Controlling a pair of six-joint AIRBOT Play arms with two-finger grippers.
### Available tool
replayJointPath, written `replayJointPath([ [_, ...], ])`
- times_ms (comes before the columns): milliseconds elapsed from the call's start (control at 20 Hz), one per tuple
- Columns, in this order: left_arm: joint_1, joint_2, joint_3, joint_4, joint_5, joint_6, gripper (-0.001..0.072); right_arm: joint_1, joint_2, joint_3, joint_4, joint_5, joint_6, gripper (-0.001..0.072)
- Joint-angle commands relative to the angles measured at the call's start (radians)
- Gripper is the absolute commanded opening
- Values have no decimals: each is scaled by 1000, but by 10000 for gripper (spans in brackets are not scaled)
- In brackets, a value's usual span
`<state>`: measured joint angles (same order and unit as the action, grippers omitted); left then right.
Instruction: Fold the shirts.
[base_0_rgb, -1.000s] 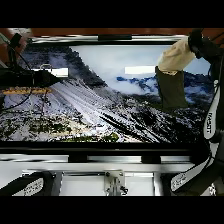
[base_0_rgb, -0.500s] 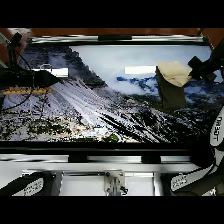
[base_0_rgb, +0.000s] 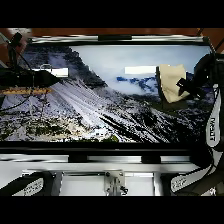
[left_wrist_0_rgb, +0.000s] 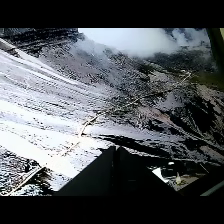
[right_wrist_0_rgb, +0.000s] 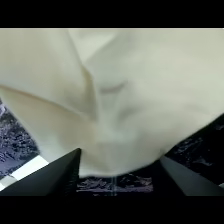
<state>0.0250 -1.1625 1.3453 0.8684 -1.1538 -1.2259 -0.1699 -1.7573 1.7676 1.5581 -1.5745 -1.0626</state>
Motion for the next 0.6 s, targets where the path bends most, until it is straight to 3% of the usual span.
replayJointPath([
  [0,-1,-1,0,0,0,3,27,10,11,-36,-14,20,-5,570],
  [150,-1,-13,0,2,-1,14,27,-24,91,-25,-76,24,-14,565],
  [250,-10,-33,1,74,-6,12,25,-39,167,18,-84,126,-92,564],
  [400,-108,-102,2,462,-73,-143,25,34,298,41,-108,370,-186,564],
  [450,-163,-133,2,590,-122,-195,26,84,320,41,-118,379,-218,564],
  [550,-264,-176,2,706,-177,-232,58,203,314,32,-171,246,-291,564],
])
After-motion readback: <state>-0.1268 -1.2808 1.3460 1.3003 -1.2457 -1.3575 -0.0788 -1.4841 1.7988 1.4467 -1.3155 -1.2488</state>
